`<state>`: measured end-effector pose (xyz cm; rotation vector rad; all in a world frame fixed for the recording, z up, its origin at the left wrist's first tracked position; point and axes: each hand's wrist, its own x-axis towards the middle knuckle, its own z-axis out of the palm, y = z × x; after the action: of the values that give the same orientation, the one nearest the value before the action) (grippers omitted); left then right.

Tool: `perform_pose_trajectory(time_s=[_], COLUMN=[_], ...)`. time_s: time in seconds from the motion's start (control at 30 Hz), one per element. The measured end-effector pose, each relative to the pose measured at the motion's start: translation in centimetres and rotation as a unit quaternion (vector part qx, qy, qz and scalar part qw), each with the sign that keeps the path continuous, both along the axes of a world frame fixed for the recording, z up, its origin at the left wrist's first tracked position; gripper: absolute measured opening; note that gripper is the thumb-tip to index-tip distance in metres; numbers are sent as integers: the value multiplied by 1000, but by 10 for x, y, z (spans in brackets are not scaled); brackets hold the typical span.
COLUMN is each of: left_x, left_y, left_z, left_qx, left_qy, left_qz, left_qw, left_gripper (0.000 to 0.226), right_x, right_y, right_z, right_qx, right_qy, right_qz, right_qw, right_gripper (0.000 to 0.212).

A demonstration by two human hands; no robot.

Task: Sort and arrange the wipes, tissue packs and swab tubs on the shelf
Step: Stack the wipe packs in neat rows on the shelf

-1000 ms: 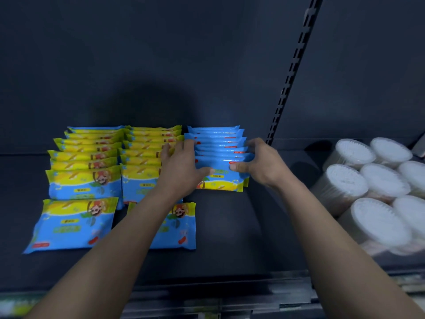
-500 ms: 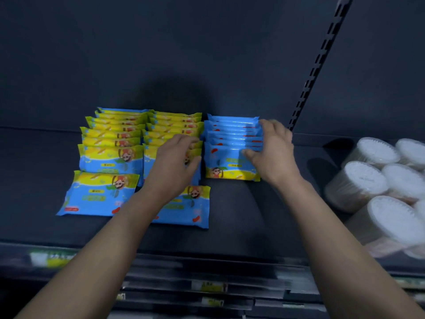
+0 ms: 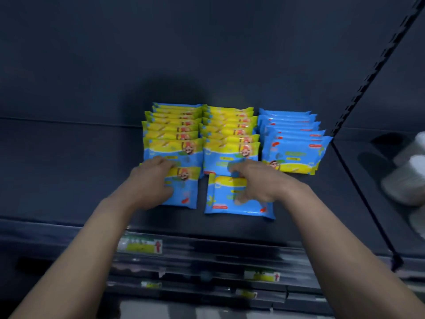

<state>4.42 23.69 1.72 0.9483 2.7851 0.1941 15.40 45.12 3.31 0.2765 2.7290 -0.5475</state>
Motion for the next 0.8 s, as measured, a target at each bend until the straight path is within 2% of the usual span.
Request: perform_pose_trajectory(time_s=[0.1, 0.23, 0.33, 0.43, 0.5, 0.6, 0.67, 0.73, 0.8], left_x=[-9, -17, -20, -19, -18, -11, -9, -8, -6], left_y=[-10, -9, -10, -8, -3, 7, 13, 18, 24], left_z=[2, 3, 8, 11, 14, 18, 17, 15, 15], left_qx=[-27, -64, 8, 94, 139, 225, 239, 239, 239], left_qy=[-46, -29, -56, -80, -85, -109, -118, -133, -145], left_qz=[-26, -51, -57, -54, -52, -34, -30, -32, -43], left_qw=[998, 996, 997, 991, 985, 968, 963, 961, 959], left_gripper=[74, 78, 67, 42, 35, 45, 46, 40, 35], right_x=[-6, -8, -4, 3, 9, 19, 25, 30, 35], right_y=[-10, -17, -17, -14, -12, -6, 0, 7, 12], right_z=[-2, -4, -5, -4, -2, 0, 1, 2, 2], right_qx=[29, 31, -45, -125, -163, -188, -203, -217, -222], right_qy=[-22, -26, 33, 112, 139, 157, 164, 173, 191], right_qz=[-15, -42, -98, -154, -183, -238, -285, -309, -312], right_qw=[999, 998, 994, 974, 959, 940, 922, 910, 904], right_gripper=[70, 58, 37, 26, 29, 47, 54, 51, 39])
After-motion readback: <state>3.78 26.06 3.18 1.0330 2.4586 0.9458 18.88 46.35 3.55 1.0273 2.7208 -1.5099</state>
